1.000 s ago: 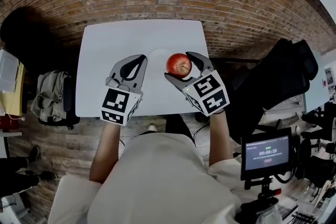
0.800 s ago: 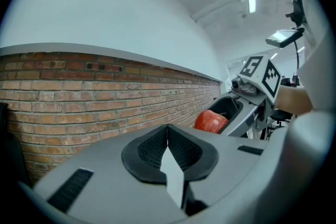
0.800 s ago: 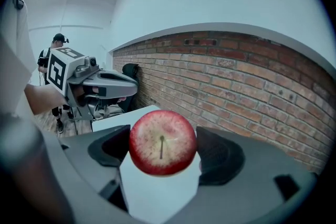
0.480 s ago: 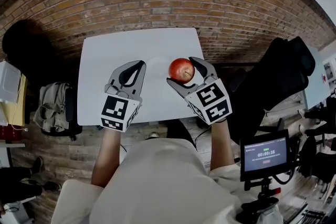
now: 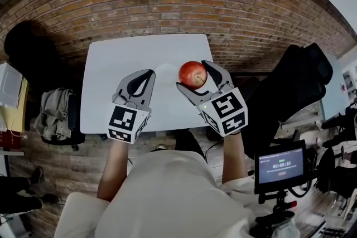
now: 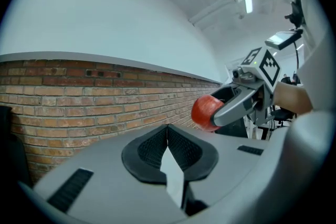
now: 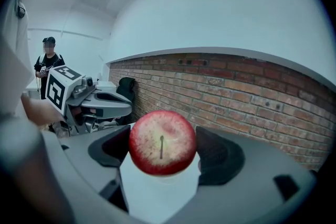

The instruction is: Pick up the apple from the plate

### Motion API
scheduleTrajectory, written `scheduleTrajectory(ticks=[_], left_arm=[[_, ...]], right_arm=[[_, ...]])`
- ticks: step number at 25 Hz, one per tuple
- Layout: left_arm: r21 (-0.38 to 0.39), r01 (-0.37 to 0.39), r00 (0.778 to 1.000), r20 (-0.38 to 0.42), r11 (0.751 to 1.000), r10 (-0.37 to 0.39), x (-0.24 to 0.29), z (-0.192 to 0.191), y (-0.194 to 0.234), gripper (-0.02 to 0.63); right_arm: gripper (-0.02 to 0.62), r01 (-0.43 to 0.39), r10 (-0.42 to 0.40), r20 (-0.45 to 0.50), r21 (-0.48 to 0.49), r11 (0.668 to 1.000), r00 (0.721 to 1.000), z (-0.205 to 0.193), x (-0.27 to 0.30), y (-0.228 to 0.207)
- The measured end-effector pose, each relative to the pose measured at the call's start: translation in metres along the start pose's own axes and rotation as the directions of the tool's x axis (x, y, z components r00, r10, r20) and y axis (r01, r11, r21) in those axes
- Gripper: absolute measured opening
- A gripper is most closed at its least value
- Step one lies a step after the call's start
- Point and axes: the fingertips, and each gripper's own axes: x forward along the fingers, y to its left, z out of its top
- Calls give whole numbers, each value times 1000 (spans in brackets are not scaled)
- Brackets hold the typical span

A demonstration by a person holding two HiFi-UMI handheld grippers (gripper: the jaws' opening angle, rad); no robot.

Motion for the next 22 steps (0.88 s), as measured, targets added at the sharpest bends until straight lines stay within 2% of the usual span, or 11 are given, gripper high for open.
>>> scheduleTrajectory(ticks=[9, 22], left_arm=[[3, -12, 1000, 7, 1000, 12, -1, 1, -6, 6], [-6, -24, 1000, -3, 1000, 24, -3, -3, -2, 6]], right_arm=[[388, 5, -5, 48, 11, 1000, 999, 6, -11, -4], [388, 2, -2, 48, 14, 1000, 999, 4, -5, -3]])
